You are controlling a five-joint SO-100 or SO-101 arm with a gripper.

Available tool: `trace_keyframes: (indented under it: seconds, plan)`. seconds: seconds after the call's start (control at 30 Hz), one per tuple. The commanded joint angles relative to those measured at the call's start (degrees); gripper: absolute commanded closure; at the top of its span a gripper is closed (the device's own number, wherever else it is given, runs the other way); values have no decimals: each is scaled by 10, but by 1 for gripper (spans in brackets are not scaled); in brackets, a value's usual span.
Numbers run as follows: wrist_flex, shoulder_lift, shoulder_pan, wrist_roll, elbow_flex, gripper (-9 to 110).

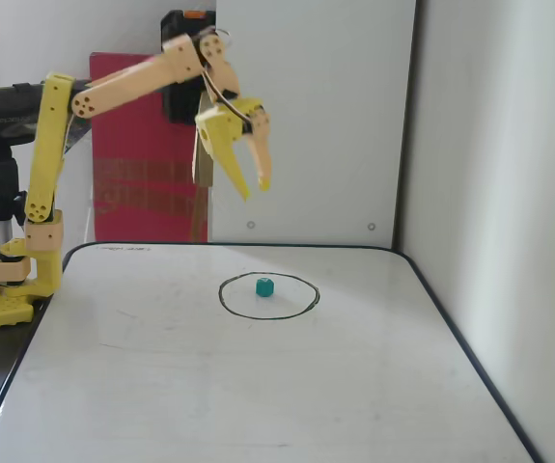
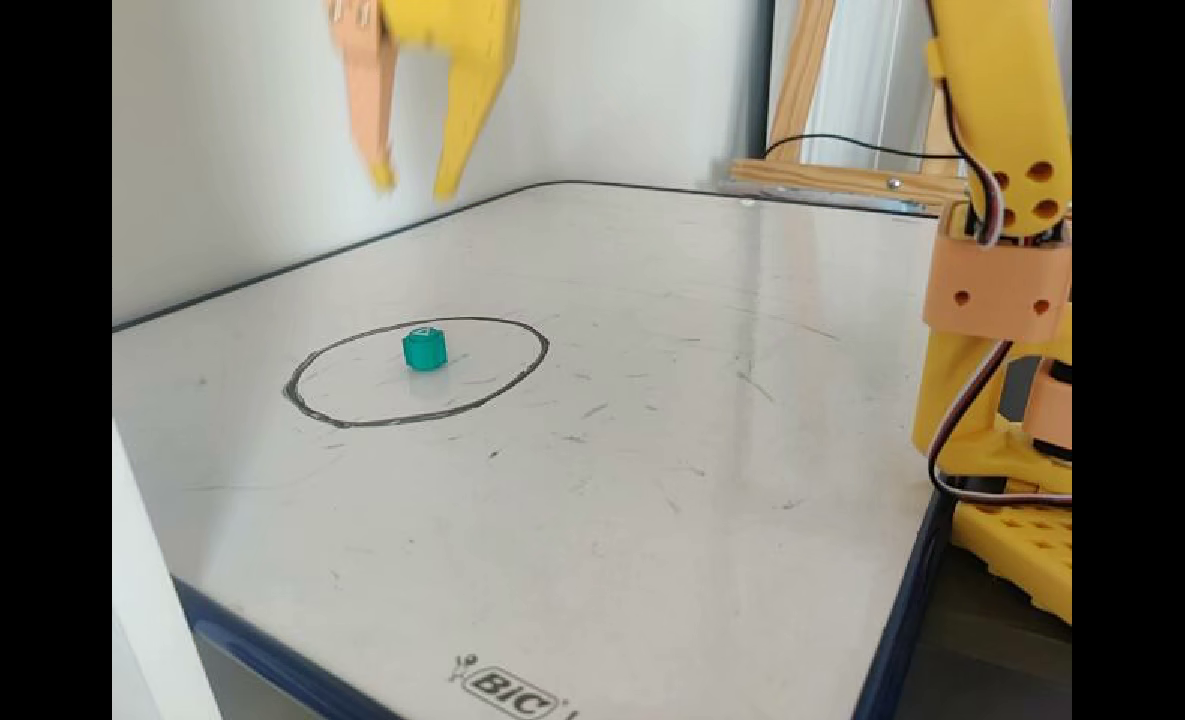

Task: Grasp a green cube and put it in the black circle

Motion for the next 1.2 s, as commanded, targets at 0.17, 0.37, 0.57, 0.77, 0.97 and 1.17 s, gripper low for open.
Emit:
trace_keyframes:
  seconds: [0.17,0.37,0.57,0.77,0.97,1.17]
  plan:
    - [-143,439,15,104,388,101]
    - [-288,757,2,124,751,101]
    - [-330,945,5,127,982,101]
    - [-330,1048,24,130,1108,101]
    - [-340,1049,17,159,1172,101]
    - [-366,1049,14,161,1223,101]
